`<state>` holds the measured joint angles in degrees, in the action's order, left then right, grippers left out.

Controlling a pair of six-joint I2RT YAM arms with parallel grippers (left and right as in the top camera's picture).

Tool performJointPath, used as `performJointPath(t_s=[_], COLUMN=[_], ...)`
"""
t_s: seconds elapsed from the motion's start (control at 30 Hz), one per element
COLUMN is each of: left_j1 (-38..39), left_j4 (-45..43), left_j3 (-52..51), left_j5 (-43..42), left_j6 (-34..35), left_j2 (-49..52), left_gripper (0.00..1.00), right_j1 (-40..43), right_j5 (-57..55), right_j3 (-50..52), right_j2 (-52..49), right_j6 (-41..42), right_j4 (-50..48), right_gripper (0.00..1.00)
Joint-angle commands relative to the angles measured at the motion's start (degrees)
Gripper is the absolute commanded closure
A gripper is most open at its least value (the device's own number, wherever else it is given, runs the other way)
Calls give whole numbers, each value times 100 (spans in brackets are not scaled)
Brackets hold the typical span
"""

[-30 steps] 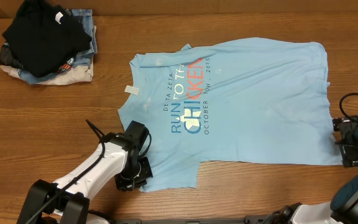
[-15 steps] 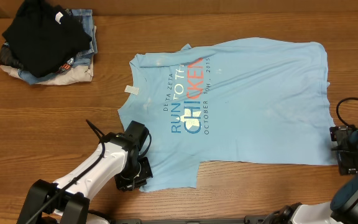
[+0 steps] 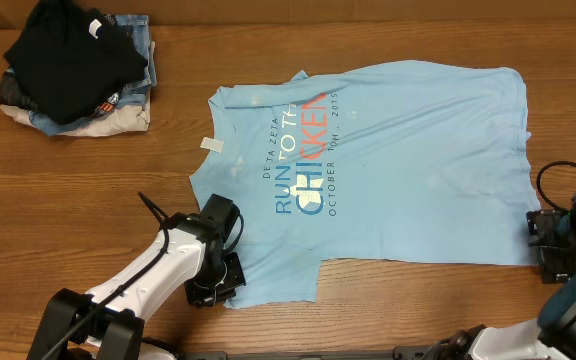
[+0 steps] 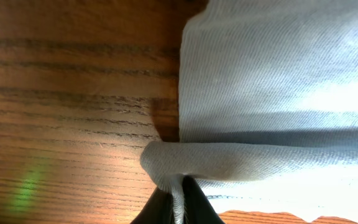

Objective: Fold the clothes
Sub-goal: 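Grasp the front-left hem with the left gripper and front-right hem with the right, then lift the hem with both grippers and fold it back over the shirt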

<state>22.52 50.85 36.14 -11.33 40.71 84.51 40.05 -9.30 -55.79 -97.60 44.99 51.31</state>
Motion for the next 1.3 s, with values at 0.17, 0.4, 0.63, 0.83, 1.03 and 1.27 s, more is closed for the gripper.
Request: performJointPath(t_s=[0.17, 0.4, 0.63, 0.83, 1.03, 1.27], left_j1=[39, 39, 39, 39, 39, 39], left_j4=[-9, -9, -11, -11, -11, -13], left_j3=[-74, -74, -76, -74, -70, -61], left_j5=[-13, -13, -13, -15, -149, -225], left_j6=[-44, -44, -42, -42, -192, -350], left_j2=[98, 98, 98, 98, 96, -57], left_gripper=[93, 93, 94, 96, 96, 96], right_j1=[26, 26, 26, 26, 26, 26], right_j5=[-122, -120, -120, -118, -96, 356], right_j3=[35, 35, 35, 35, 33, 22], right_j2=[-518, -551, -551, -551, -549, -549], right_j6=[-2, -24, -24, -24, -17, -28], right_j4=[-181, -243, -212, -190, -111, -157], right_gripper=[9, 15, 19, 43, 96, 96])
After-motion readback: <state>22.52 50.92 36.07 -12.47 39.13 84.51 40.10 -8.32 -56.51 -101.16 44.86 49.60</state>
